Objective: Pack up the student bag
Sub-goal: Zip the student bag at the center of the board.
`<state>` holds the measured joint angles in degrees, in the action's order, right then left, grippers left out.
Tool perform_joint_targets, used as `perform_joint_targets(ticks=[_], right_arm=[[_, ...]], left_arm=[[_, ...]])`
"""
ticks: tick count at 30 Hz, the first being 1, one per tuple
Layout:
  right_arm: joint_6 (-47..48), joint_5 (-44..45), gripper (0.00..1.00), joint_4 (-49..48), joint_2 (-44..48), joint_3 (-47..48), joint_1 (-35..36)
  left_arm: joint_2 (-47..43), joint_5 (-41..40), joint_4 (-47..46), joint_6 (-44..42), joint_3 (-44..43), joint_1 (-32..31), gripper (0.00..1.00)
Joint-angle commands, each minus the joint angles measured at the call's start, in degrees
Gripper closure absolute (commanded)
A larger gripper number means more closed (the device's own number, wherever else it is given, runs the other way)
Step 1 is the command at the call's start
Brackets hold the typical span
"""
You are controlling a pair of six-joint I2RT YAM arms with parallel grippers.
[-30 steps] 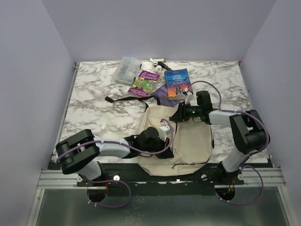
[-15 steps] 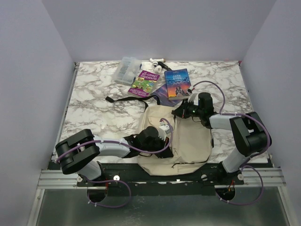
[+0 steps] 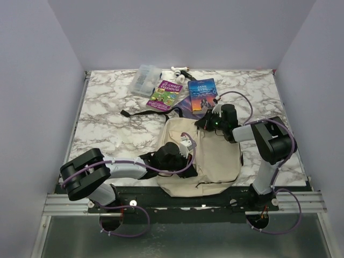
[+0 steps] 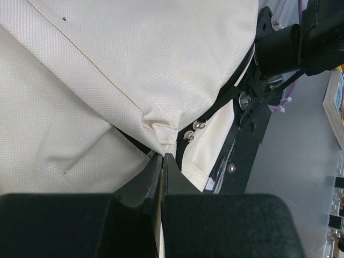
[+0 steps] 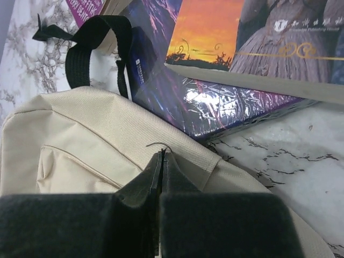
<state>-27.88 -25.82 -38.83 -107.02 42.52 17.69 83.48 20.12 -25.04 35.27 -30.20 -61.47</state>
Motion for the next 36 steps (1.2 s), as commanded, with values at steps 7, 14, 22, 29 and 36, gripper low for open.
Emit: perform_joint_targets(ticks=[7,14,22,29,36], right_arm=[[14.72,20.95,1.00,26.97,4.55,13.96,2.96],[6.82,20.24,0.49,45.06,9.15,19.62,3.49],[0.27,27.68,0.05,62.44,23.23,17.40,2.68],[-2.98,25.34,0.00,71.97,33.31,12.20,0.80],[-5.28,28.74,0.04,83.02,36.76,11.33,1.84]], left_arm=[[3.57,8.05,2.28,0.74,-1.36,-0.77,1.00],[1.28,3.70,2.27,4.54,2.35,2.14,1.00],[-4.21,-3.15,2.26,8.56,6.02,4.74,1.00],[-9.41,-7.55,2.62,12.34,9.30,6.79,1.00],[-12.61,-7.83,3.24,13.25,9.08,6.81,1.00]])
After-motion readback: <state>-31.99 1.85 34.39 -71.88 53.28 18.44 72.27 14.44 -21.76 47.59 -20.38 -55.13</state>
